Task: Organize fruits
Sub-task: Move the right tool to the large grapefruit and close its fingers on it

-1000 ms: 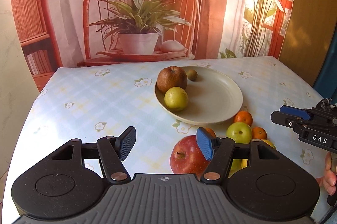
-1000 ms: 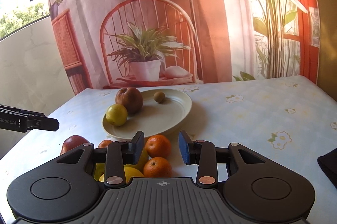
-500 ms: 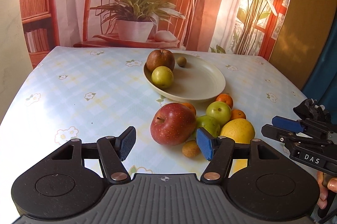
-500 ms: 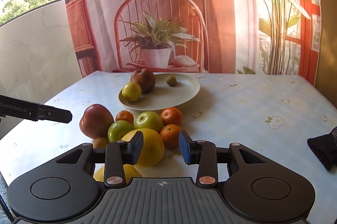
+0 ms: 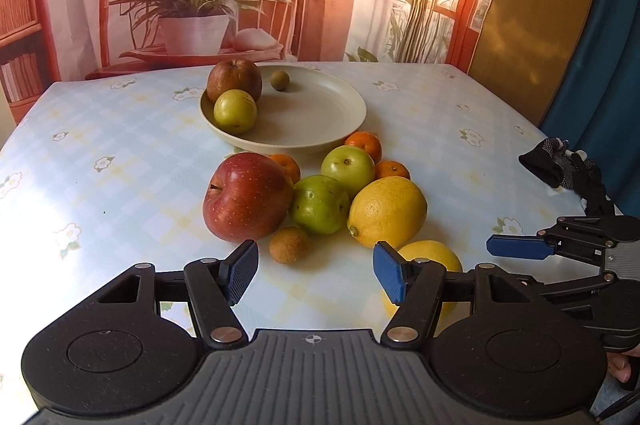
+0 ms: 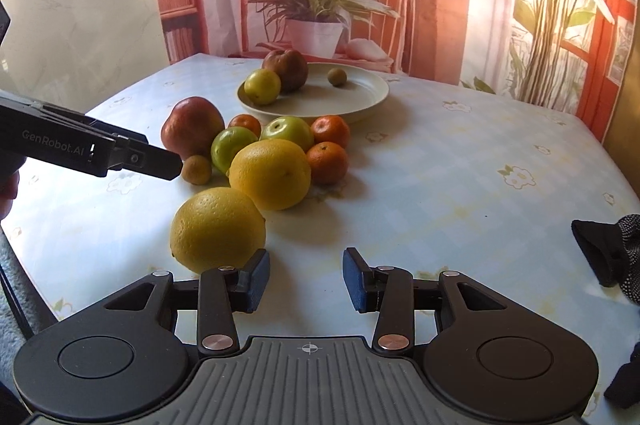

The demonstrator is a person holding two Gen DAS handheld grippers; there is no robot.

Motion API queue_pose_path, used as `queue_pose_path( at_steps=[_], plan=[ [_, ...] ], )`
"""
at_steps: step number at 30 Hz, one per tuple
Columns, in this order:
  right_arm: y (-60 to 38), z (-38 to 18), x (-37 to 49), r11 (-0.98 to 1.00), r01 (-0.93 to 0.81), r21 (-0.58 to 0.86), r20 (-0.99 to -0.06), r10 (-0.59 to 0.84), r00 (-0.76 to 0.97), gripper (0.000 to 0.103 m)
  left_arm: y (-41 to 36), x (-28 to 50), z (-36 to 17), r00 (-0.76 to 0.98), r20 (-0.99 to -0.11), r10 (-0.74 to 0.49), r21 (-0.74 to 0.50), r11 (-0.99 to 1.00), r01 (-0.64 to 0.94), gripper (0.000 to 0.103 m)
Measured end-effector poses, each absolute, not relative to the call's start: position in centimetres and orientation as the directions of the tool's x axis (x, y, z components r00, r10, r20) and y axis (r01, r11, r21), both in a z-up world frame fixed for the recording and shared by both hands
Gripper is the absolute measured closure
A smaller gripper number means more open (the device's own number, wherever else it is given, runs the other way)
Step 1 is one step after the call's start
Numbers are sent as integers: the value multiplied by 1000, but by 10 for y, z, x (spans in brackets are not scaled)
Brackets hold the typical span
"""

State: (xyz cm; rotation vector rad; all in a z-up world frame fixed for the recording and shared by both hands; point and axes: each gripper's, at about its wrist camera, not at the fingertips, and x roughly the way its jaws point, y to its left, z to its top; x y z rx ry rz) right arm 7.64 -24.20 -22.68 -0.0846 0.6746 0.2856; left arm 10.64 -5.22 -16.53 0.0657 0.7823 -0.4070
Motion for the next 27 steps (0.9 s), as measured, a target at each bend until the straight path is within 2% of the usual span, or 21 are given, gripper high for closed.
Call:
queue_pose_path(
  at_steps=[2, 4, 8, 14, 22, 27],
  plan=[
    [-238, -228, 81, 954, -298, -16, -657, 215, 723, 65, -53, 103, -164, 636, -693, -340, -95, 917, 387, 37],
    [-236, -228, 80, 947, -319, -31, -650, 223, 727, 64, -54, 100, -164, 641, -679, -357, -99, 910, 402, 37],
    [-237, -231, 85, 947, -321, 2, -675, 238, 698, 65, -55, 105, -170, 611, -714, -342, -105, 915, 390, 37],
    [-223, -232, 90, 914, -401, -69, -697, 243, 675, 64, -57, 106, -174, 592, -716, -370, -134, 905, 404, 37],
    [-208, -229, 92, 873, -477, -103, -719, 266, 642, 65, -62, 118, -174, 590, -738, -328, -87, 913, 398, 37],
    [-199, -232, 91, 852, -514, -100, -726, 291, 623, 65, -63, 122, -173, 582, -736, -345, -110, 909, 401, 38]
  ],
)
